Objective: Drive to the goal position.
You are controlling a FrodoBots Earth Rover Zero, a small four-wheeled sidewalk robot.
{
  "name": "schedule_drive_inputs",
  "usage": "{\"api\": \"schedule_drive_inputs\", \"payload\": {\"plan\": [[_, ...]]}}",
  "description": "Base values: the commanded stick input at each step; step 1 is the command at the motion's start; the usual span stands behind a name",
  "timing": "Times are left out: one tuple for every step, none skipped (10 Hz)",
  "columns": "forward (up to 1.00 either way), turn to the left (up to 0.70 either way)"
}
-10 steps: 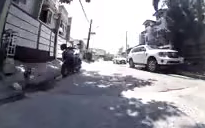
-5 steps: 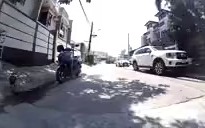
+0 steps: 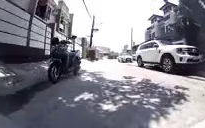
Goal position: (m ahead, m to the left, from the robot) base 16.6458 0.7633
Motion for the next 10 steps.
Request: {"api": "schedule_drive_inputs", "payload": {"plan": [[1.00,-0.40],[1.00,-0.38],[1.00,-0.26],[1.00,-0.01],[1.00,0.00],[1.00,0.00],[1.00,0.00],[1.00,0.00],[1.00,0.00],[1.00,0.00]]}}
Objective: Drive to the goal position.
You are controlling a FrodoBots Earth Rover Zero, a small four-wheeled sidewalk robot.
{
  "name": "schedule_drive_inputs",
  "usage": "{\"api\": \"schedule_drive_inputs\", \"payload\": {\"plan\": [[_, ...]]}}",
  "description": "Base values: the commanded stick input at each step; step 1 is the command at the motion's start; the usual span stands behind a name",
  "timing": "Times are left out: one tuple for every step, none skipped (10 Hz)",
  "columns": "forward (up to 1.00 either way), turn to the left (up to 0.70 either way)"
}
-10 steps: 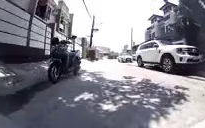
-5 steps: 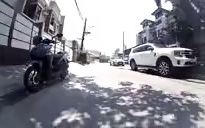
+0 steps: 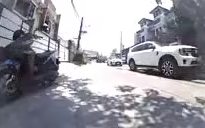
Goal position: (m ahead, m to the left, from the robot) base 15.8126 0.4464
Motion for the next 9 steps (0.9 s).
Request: {"api": "schedule_drive_inputs", "payload": {"plan": [[1.00,0.00],[1.00,0.00],[1.00,0.00],[1.00,0.00],[1.00,0.00],[1.00,0.00],[1.00,0.02],[1.00,0.30],[1.00,0.38]]}}
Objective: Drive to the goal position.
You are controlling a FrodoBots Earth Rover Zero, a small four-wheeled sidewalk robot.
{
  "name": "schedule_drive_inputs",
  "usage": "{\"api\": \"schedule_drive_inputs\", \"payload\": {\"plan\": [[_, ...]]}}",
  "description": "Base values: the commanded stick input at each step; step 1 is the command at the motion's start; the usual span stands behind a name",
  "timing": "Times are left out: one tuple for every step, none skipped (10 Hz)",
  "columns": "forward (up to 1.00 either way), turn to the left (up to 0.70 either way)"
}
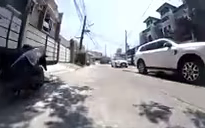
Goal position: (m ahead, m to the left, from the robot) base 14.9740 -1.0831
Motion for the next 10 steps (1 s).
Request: {"api": "schedule_drive_inputs", "payload": {"plan": [[1.00,0.37],[1.00,0.18],[1.00,0.08],[1.00,0.00],[1.00,0.00],[1.00,0.00],[1.00,0.00],[1.00,0.00],[1.00,0.00],[1.00,0.00]]}}
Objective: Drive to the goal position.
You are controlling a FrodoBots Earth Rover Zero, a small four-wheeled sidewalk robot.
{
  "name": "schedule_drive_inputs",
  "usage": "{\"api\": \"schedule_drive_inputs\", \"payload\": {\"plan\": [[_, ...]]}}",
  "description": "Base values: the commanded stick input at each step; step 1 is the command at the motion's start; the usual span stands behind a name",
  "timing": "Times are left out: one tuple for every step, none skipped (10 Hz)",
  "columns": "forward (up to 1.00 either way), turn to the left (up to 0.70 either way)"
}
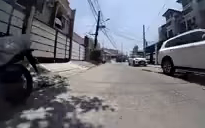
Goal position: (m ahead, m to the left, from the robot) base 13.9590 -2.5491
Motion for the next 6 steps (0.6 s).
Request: {"api": "schedule_drive_inputs", "payload": {"plan": [[1.00,0.00],[1.00,0.08],[1.00,0.25],[1.00,0.31],[1.00,0.12],[1.00,0.00]]}}
